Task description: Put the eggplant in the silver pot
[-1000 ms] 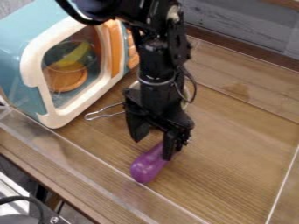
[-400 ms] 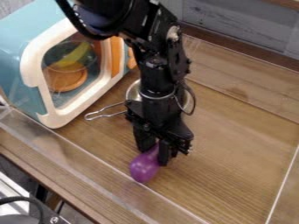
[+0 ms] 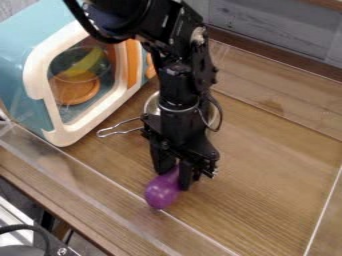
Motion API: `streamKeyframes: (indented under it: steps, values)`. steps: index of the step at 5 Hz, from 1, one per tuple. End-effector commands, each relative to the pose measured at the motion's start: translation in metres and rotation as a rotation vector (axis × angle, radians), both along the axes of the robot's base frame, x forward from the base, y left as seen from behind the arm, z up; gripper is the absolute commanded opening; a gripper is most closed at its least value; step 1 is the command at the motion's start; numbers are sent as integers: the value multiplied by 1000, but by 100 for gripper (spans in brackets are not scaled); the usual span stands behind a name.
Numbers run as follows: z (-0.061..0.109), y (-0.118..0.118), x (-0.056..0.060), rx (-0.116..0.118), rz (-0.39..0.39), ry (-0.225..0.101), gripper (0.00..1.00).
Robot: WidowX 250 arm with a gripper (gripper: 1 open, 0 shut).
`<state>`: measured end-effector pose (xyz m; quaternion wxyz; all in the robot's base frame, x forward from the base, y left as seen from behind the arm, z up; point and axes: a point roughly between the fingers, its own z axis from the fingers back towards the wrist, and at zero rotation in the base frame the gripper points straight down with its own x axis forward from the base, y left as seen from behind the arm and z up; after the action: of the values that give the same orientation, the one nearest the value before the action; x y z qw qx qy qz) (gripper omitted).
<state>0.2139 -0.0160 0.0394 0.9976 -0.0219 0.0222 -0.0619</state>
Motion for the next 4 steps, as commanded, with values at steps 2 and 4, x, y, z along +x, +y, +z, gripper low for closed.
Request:
streamKeyframes:
  steps: [2, 4]
  values:
    - [20, 2, 11, 3, -20, -58, 0]
    - [26, 3, 11, 2, -35, -66, 0]
